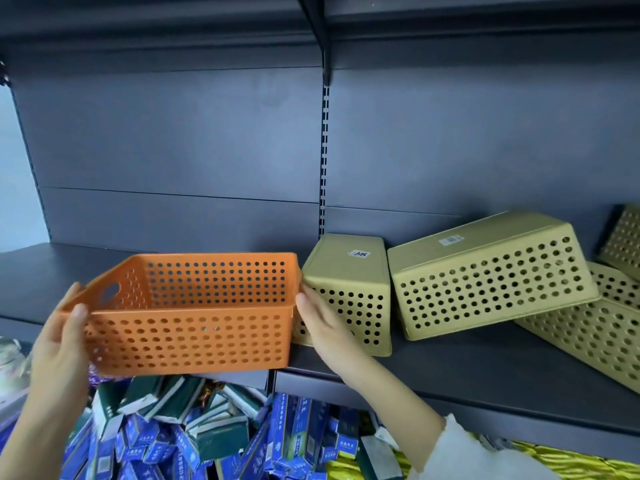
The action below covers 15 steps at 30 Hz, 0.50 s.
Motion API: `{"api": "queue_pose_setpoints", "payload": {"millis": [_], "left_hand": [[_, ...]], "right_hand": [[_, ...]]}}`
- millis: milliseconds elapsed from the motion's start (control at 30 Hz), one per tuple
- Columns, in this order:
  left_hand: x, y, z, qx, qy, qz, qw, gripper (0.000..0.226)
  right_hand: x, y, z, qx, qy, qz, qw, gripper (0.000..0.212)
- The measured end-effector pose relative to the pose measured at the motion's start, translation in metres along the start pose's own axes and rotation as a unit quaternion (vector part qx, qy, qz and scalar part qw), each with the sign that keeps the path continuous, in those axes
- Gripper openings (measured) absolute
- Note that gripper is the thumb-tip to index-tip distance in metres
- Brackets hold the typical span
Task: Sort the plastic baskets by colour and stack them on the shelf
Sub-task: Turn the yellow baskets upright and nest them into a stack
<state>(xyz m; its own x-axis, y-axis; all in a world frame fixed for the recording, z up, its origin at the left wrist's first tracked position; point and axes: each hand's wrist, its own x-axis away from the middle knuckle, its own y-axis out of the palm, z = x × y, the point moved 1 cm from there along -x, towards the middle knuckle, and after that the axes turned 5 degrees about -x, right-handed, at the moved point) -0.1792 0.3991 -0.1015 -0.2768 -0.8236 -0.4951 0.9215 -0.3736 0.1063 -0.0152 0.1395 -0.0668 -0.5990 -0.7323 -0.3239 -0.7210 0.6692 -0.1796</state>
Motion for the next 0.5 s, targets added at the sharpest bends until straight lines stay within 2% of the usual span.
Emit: {"api": "queue_pose_setpoints", "payload": {"millis": [67, 167, 333, 433, 500], "left_hand": [[0.003, 0.012, 0.004, -0.011, 0.011, 0.002, 1.0, 0.029], [-0.001, 0.032, 0.002, -0.03, -0.002, 0.014, 0.999, 0.04], [-0.017, 0.052, -0.009, -0.065, -0.041, 0.018, 0.997, 0.046], [-0.031, 0.049, -0.045, -0.129, -0.039, 0.075, 0.988, 0.068], [-0.02, 0.051, -0.038, -0.165, -0.022, 0.13, 0.977, 0.055]], "right_hand": [[0.004, -0.012, 0.007, 0.026, 0.008, 0.063, 0.998, 0.026], [0.009, -0.033, 0.014, 0.045, 0.015, 0.159, 0.986, 0.02], [0.024, -0.066, 0.02, 0.056, 0.011, 0.222, 0.973, 0.024], [0.044, -0.088, 0.024, 0.034, -0.006, 0.292, 0.956, 0.022], [0.062, -0.108, 0.031, -0.001, -0.018, 0.39, 0.921, 0.018]]}}
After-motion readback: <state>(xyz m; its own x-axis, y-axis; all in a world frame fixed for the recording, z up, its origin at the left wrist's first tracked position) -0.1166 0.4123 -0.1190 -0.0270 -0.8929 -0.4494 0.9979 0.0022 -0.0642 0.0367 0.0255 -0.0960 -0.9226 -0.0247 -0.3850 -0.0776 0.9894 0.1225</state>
